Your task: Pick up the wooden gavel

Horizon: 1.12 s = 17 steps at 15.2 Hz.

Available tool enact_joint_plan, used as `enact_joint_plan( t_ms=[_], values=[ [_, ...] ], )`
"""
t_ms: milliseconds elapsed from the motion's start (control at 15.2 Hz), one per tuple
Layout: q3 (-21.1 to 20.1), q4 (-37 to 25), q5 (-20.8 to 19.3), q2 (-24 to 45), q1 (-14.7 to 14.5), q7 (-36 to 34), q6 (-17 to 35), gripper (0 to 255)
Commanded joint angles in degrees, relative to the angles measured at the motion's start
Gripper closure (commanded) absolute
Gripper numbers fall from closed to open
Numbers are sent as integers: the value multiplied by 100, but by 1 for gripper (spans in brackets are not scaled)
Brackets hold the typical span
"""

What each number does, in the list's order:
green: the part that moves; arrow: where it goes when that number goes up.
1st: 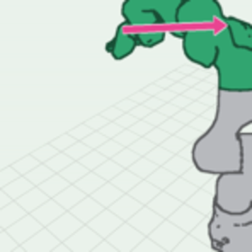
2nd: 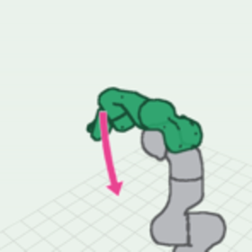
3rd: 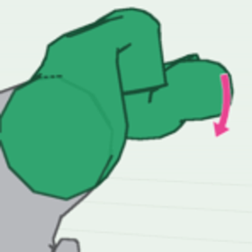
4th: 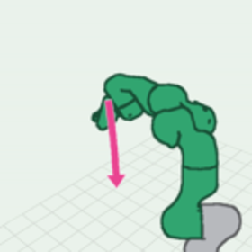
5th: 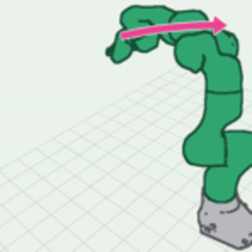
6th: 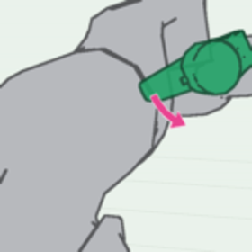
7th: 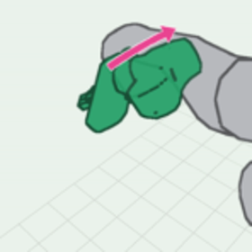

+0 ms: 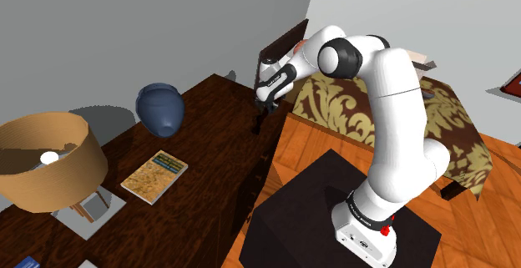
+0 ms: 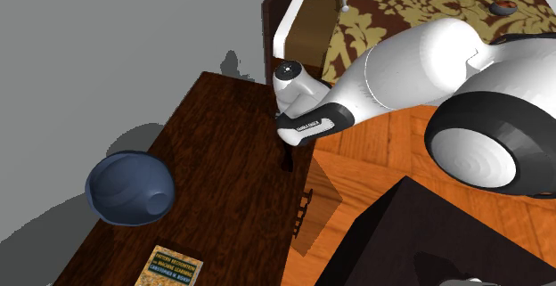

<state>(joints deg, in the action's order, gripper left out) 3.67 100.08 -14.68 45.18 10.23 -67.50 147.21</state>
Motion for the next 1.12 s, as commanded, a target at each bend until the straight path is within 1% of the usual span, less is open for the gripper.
enact_joint_plan(
  t_ms=[0, 132, 1056],
  values=[
    [3, -1, 0, 5, 3, 0, 4, 255],
    [6, 20, -3, -2, 11, 5, 20, 255],
    [-62, 265, 73, -874, 42, 175, -600, 255]
  ],
)
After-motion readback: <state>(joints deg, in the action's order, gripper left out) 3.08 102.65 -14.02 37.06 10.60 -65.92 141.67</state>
